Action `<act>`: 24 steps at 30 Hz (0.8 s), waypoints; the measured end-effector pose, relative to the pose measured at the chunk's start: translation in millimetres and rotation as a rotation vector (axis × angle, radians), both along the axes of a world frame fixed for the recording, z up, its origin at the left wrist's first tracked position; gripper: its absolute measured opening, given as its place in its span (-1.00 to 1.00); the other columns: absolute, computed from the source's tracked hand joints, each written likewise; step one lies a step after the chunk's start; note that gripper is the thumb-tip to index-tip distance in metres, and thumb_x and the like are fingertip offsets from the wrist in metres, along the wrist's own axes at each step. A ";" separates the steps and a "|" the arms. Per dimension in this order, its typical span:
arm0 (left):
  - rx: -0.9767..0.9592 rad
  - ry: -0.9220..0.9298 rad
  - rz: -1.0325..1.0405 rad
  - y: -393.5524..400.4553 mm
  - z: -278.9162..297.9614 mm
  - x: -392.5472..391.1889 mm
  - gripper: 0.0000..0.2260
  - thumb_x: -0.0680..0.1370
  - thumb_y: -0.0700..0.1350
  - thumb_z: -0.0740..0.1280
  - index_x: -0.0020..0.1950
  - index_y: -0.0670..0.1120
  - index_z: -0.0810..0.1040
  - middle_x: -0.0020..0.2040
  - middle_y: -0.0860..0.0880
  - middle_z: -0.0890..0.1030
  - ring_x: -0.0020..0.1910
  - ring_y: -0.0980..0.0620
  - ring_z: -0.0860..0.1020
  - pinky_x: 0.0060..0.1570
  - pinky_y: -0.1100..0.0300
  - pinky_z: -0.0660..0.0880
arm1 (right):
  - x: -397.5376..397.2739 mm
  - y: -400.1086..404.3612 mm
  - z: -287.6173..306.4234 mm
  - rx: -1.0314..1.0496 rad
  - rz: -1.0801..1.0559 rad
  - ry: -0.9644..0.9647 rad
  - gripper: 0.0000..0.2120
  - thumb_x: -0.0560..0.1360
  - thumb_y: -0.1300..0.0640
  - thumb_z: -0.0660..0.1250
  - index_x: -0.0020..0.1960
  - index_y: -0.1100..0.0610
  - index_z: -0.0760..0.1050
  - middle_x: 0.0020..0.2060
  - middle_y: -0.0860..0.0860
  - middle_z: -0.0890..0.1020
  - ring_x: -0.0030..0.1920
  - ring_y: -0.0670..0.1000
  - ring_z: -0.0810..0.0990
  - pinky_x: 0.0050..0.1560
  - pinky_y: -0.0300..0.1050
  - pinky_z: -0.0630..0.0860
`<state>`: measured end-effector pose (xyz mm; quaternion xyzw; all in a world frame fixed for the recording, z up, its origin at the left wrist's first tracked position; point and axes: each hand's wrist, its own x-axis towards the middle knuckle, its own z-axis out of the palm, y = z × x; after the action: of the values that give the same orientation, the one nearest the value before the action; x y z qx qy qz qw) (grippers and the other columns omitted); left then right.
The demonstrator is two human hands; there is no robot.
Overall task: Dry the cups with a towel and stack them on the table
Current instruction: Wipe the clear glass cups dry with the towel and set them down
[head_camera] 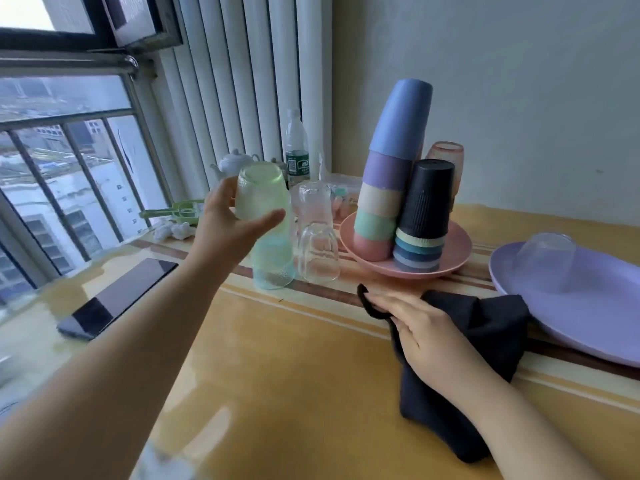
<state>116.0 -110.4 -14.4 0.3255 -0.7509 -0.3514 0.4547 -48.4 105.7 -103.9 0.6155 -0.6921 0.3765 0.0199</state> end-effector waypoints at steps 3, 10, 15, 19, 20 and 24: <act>0.074 -0.006 -0.003 -15.9 -3.4 -2.1 -0.48 0.39 -0.06 0.54 0.29 -0.05 0.46 0.11 0.02 0.55 -0.05 0.22 0.52 -0.29 0.40 0.48 | -0.5 -0.3 -3.0 0.017 -0.013 0.001 -0.46 0.42 0.54 0.20 0.27 0.08 0.52 0.09 -0.11 0.55 0.13 -0.15 0.50 0.19 -0.52 0.27; 0.174 -0.057 -0.005 -31.3 -18.7 -15.8 -0.58 0.37 -0.09 0.56 0.17 -0.07 0.52 0.03 -0.04 0.62 -0.01 -0.01 0.60 -0.14 0.15 0.55 | 0.1 0.2 -0.6 -0.017 0.015 -0.002 -0.47 0.42 0.54 0.18 0.25 0.11 0.53 0.08 -0.14 0.54 0.14 -0.21 0.46 0.18 -0.54 0.26; 0.180 -0.121 0.012 -37.4 -32.7 -16.7 -0.53 0.38 -0.04 0.55 0.23 -0.11 0.55 0.06 -0.06 0.65 0.05 -0.05 0.61 -0.04 0.10 0.53 | 1.0 0.8 0.9 -0.011 0.015 -0.031 -0.47 0.43 0.53 0.17 0.26 0.10 0.52 0.07 -0.14 0.55 0.13 -0.24 0.45 0.16 -0.56 0.26; 0.183 -0.175 0.085 -39.3 -33.0 -16.0 -0.22 0.31 0.07 0.58 0.44 -0.03 0.32 0.22 -0.09 0.59 0.18 -0.10 0.56 0.18 -0.11 0.52 | 1.6 0.8 1.1 -0.020 0.003 -0.036 -0.52 0.44 0.46 0.16 0.25 0.12 0.53 0.07 -0.11 0.56 0.13 -0.23 0.46 0.16 -0.55 0.27; 0.188 -0.174 0.099 -37.9 -34.2 -15.5 -0.15 0.30 0.10 0.58 0.48 -0.01 0.25 0.25 -0.10 0.57 0.21 -0.12 0.54 0.21 -0.12 0.50 | 2.4 1.3 2.3 -0.025 -0.003 -0.044 -0.54 0.45 0.41 0.15 0.25 0.11 0.53 0.07 -0.11 0.56 0.14 -0.23 0.46 0.17 -0.55 0.27; 0.053 -0.194 0.261 -14.1 -40.1 -15.5 -0.20 0.44 0.09 0.48 0.53 -0.12 0.15 0.45 -0.16 0.31 0.46 -0.14 0.25 0.45 -0.07 0.21 | 1.7 3.5 8.7 -0.079 -0.076 -0.090 -0.55 0.47 0.46 0.19 0.26 0.12 0.52 0.11 -0.13 0.54 0.17 -0.27 0.44 0.20 -0.55 0.25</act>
<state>100.5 -124.5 -54.5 0.4645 -0.7331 -0.2761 0.4130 -46.6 109.2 -95.2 0.5699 -0.6998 0.4299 0.0275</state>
